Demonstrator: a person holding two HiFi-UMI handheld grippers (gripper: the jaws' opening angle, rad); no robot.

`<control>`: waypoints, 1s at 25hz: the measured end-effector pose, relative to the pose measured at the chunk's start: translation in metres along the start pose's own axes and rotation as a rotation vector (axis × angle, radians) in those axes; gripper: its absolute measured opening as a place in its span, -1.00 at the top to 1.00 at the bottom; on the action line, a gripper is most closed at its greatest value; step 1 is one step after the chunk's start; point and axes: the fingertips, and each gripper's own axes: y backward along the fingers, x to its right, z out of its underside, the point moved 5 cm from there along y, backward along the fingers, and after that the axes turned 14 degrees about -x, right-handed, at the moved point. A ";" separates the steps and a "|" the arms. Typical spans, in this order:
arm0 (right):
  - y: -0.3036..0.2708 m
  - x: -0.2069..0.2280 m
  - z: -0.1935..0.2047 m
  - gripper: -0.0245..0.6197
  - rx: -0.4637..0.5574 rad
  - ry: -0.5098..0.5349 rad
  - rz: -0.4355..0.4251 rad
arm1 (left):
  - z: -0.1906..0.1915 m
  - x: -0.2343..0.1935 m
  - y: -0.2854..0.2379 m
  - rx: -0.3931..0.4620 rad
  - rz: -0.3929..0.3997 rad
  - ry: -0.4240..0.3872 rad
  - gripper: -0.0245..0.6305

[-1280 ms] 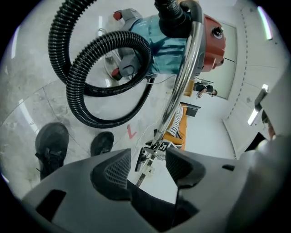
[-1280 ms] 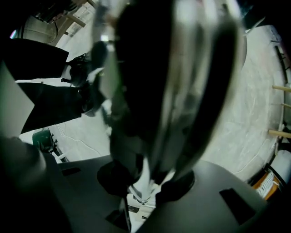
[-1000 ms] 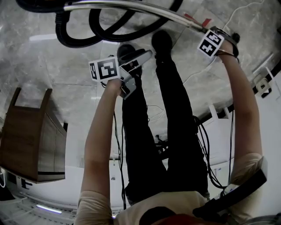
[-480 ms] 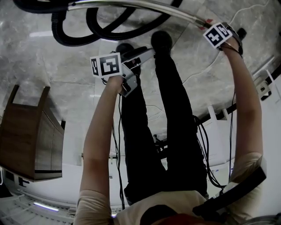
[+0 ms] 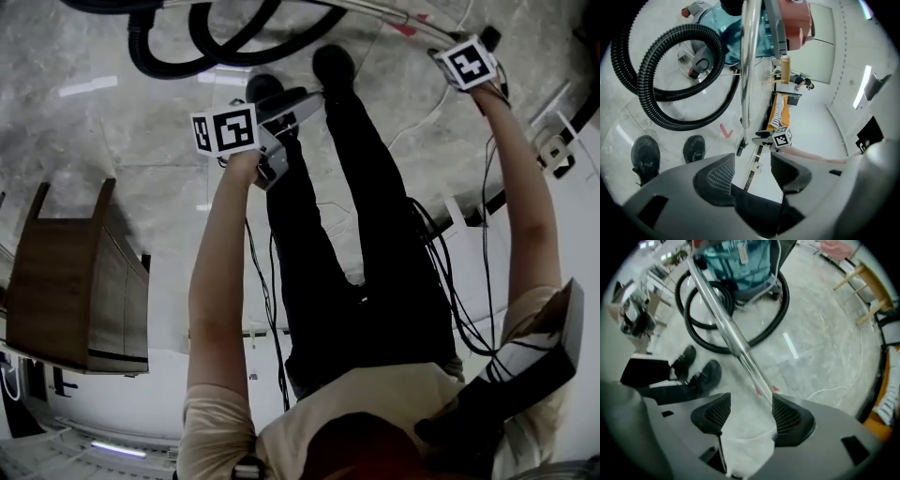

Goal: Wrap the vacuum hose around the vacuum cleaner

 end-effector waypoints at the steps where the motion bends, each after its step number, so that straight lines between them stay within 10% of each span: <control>1: 0.012 -0.016 -0.017 0.07 0.104 -0.001 -0.070 | 0.000 0.009 0.002 0.000 0.000 -0.010 0.18; 7: 0.099 -0.084 -0.061 0.09 0.344 0.042 -0.156 | 0.021 0.071 0.032 0.001 -0.019 -0.055 0.18; 10: 0.145 -0.104 -0.064 0.91 0.405 0.070 -0.179 | 0.038 0.102 0.053 0.005 -0.034 -0.109 0.18; 16: 0.213 -0.104 -0.033 0.91 0.432 0.138 -0.200 | 0.061 0.162 0.067 -0.030 -0.070 -0.184 0.18; 25: 0.360 -0.157 -0.008 0.91 0.631 0.197 -0.411 | 0.060 0.281 0.109 0.173 -0.100 -0.356 0.24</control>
